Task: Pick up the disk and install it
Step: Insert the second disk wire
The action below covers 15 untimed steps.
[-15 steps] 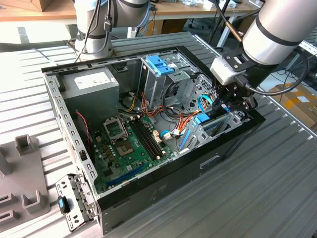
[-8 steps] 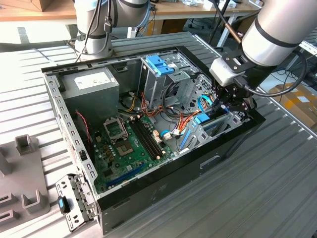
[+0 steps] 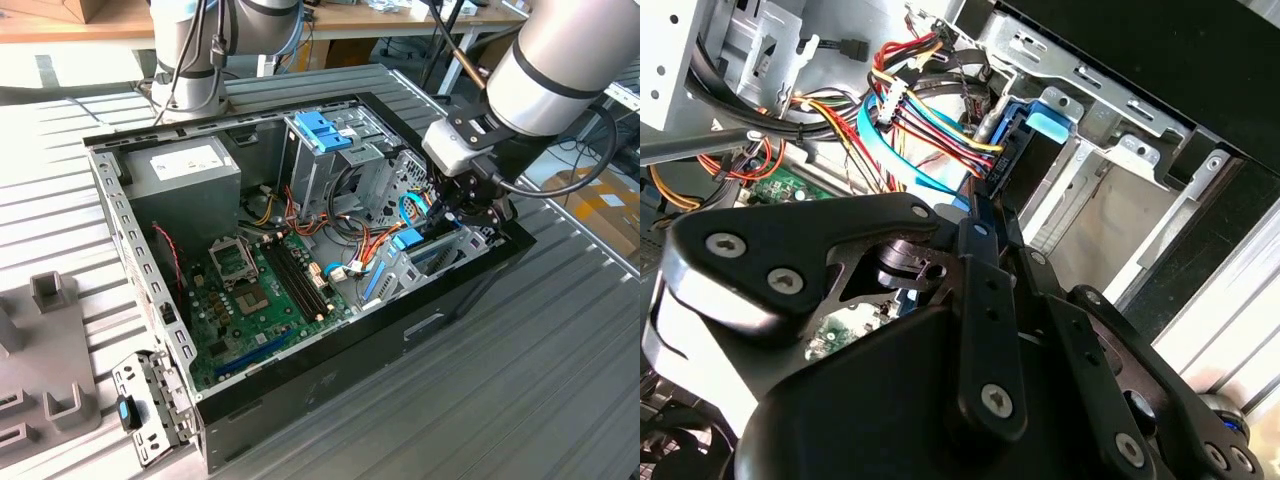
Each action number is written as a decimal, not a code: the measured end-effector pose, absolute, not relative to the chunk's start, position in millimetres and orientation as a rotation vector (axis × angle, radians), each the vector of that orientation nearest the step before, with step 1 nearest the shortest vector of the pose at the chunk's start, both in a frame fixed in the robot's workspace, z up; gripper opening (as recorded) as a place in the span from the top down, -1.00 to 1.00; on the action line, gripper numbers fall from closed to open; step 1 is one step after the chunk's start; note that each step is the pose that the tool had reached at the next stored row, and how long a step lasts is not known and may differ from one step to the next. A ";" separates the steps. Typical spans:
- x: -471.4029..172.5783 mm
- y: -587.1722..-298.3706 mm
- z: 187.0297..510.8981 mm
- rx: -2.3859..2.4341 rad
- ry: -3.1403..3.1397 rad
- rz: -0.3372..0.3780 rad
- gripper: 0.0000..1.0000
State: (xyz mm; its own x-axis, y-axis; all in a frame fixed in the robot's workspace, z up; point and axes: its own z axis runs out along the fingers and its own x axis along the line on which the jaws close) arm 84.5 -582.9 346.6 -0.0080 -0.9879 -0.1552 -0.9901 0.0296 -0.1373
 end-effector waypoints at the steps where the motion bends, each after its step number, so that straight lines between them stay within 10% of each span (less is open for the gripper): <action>1: 84.7 -582.9 346.5 -2.054 2.094 0.016 0.68; 15: 85.2 -582.9 341.8 -2.054 2.094 0.016 0.68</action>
